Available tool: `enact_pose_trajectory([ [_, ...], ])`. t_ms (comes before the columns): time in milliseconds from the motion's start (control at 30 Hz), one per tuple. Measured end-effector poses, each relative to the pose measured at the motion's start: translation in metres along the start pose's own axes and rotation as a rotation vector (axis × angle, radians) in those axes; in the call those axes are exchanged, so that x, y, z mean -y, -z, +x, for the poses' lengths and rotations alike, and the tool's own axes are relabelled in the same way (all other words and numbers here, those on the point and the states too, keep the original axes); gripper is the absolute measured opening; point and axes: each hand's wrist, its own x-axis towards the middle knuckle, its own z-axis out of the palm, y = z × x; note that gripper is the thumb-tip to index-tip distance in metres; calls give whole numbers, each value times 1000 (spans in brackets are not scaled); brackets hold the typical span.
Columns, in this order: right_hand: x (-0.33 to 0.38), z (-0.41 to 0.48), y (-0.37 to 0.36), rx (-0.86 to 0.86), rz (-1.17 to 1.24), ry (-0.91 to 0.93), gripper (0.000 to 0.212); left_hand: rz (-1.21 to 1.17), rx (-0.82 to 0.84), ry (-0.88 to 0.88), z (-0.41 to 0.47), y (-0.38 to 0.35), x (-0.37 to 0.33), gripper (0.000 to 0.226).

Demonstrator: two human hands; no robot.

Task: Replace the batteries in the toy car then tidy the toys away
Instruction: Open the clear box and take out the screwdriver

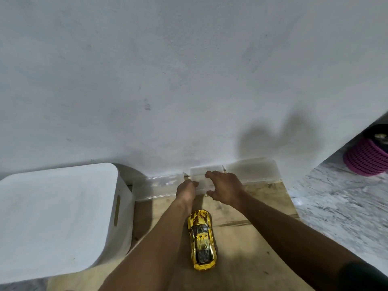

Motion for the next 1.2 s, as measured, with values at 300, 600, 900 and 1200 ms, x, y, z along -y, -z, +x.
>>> enact_pose_trajectory([
  [300, -4, -18, 4, -168, 236, -20, 41, 16, -15, -40, 0, -1, -1, 33],
  [600, -8, -86, -56, -157, 96, -47, 25, 5, 3, -93, -5, 2, -2, 50],
  [900, -14, -98, -76, -199, -88, -29, 23, -6, 30, -107, -13, 14, 2, 32],
  [1200, -11, -100, -70, -140, -17, -59, 26, -9, 47, -122, -26, 17, -4, 27],
])
